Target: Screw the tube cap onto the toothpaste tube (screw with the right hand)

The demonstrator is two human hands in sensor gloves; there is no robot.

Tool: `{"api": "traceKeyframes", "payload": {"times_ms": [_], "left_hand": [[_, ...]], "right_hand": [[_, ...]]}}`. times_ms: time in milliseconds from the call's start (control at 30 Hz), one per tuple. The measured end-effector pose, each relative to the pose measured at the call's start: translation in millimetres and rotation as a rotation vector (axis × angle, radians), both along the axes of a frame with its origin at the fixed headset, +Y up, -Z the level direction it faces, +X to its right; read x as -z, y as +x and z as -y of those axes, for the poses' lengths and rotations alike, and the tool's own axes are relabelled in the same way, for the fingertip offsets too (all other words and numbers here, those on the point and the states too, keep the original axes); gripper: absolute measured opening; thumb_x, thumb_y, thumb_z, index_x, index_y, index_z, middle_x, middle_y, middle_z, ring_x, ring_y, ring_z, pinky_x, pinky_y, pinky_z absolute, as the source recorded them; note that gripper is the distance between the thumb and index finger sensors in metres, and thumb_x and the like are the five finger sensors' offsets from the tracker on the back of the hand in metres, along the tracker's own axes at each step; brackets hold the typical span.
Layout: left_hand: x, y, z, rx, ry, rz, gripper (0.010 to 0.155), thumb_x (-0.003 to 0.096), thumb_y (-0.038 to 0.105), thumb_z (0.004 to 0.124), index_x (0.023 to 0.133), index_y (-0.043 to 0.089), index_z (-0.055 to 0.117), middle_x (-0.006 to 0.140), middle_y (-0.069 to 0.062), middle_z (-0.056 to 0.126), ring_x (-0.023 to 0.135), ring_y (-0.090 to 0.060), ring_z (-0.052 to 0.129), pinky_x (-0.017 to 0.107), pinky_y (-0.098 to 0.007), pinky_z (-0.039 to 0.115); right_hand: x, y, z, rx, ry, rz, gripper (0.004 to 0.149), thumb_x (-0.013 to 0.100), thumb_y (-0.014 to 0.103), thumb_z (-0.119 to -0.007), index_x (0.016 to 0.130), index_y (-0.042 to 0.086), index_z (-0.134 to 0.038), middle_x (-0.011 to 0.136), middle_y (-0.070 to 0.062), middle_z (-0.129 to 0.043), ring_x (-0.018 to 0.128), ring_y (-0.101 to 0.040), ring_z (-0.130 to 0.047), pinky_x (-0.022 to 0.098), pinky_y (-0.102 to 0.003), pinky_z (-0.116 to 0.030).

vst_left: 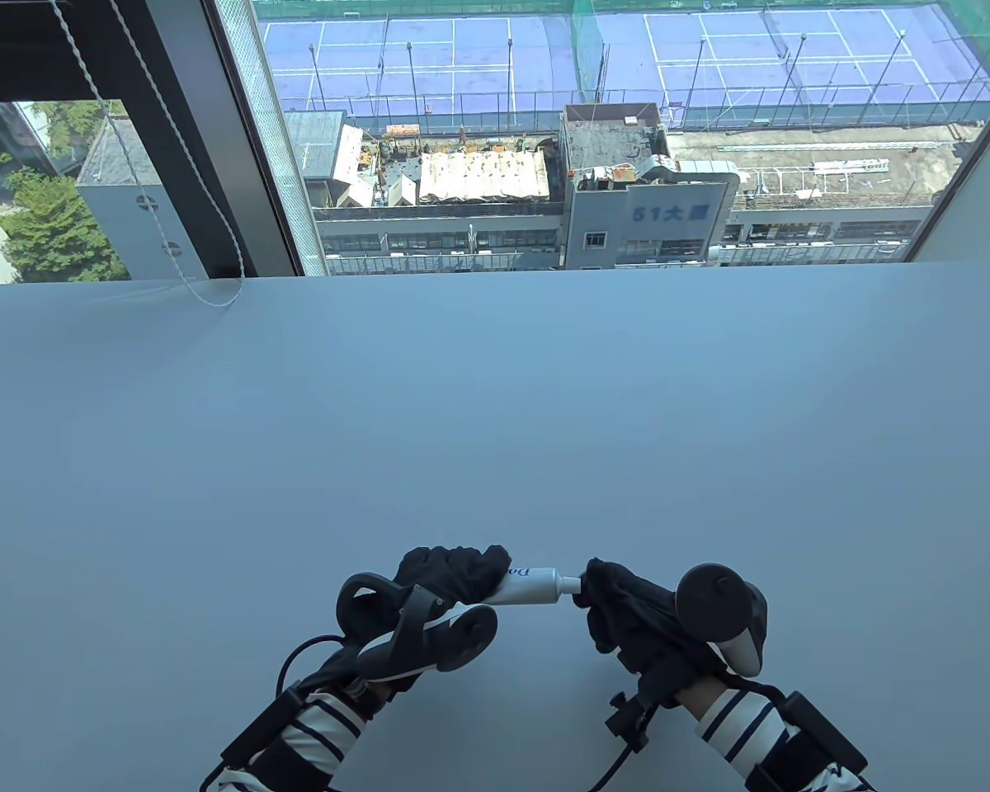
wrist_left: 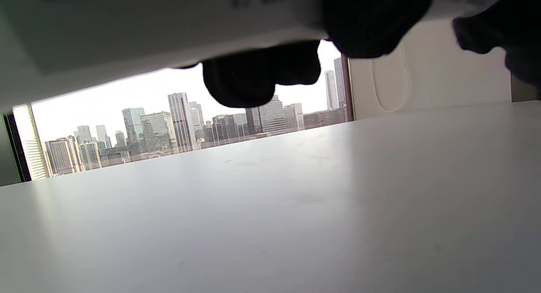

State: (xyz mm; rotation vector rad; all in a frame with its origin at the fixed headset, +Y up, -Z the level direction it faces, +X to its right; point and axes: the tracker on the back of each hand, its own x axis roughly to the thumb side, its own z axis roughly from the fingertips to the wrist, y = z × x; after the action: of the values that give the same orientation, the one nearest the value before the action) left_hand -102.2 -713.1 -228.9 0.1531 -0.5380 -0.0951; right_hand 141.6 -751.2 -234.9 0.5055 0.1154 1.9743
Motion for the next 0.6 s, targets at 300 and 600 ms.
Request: {"api": "traceKeyframes", "payload": {"times_ms": [300,600], "left_hand": [[-1,2,0,-0.006,-0.005,0.015,0.072,0.0414,0.057,0.079,0.102,0.032,0.05,0.096,-0.008,0.072,0.085,-0.032,0.079,0.068,-0.048,0.068],[-15,13,-8,0.085,0.167,0.042,0.072,0.0418,0.056,0.078,0.102,0.033,0.048,0.098,-0.007,0.07,0.087,-0.032,0.077,0.07,-0.048,0.066]], "right_hand": [[-5,-10,-6,-0.105,0.145,-0.068,0.048,0.064,0.024,-0.06,0.097,-0.011,-0.057,0.065,-0.022,-0.084,0.051,-0.04,-0.088,0.038,-0.061,-0.071],[1,-1,7,0.135,-0.207,0.036,0.049,0.066,0.031,-0.056,0.065,-0.009,-0.084,0.023,-0.002,-0.087,0.015,-0.021,-0.091,0.017,-0.047,-0.079]]}}
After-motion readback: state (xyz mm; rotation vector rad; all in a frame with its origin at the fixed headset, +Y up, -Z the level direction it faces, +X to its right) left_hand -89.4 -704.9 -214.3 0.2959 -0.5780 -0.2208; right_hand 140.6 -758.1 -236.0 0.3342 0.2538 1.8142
